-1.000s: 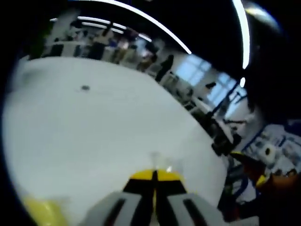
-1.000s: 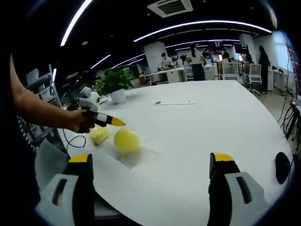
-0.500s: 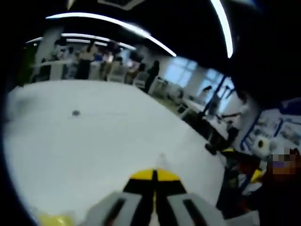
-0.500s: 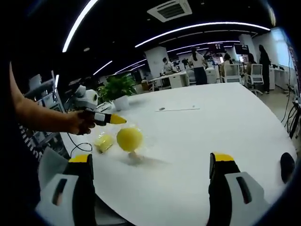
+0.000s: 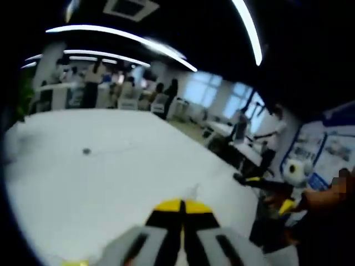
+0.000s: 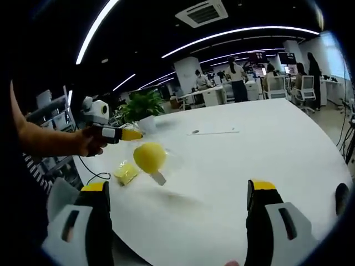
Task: Compare the silicone blocks by pressing each to a similar depth, holding the contact briefly, and releasing to observe deformation and rebound differences across the visible hardness samples.
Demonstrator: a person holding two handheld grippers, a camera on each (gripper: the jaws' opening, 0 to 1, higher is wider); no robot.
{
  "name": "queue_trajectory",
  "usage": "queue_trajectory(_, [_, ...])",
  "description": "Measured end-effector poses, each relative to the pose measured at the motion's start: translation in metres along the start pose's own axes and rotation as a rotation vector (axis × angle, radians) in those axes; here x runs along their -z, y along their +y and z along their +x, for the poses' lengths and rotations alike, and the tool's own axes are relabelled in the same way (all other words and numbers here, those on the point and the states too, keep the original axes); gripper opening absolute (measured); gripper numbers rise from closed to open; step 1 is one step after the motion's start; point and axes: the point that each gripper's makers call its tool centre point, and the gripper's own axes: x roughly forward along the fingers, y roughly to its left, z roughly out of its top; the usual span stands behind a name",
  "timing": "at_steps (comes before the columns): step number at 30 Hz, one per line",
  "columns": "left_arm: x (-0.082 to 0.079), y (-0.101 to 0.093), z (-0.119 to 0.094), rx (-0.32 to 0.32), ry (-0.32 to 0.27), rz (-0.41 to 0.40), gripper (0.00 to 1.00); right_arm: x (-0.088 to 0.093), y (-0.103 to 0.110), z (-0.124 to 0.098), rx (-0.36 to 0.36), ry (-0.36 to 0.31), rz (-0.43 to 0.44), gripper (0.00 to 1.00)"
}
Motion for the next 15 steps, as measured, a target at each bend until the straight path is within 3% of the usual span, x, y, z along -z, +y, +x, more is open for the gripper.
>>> queue_trajectory(8, [-0.038,-0.027,-0.022,0.041,-0.052,0.039,0.00,-0.026,0.000,0.010,-0.025,-0.036,0.003,0.96])
queue_trajectory(15, [-0.062,-0.048,-0.043,0.072,-0.093,0.071,0.00,-0.052,0.007,0.021,-0.085,-0.059,-0.016,0.96])
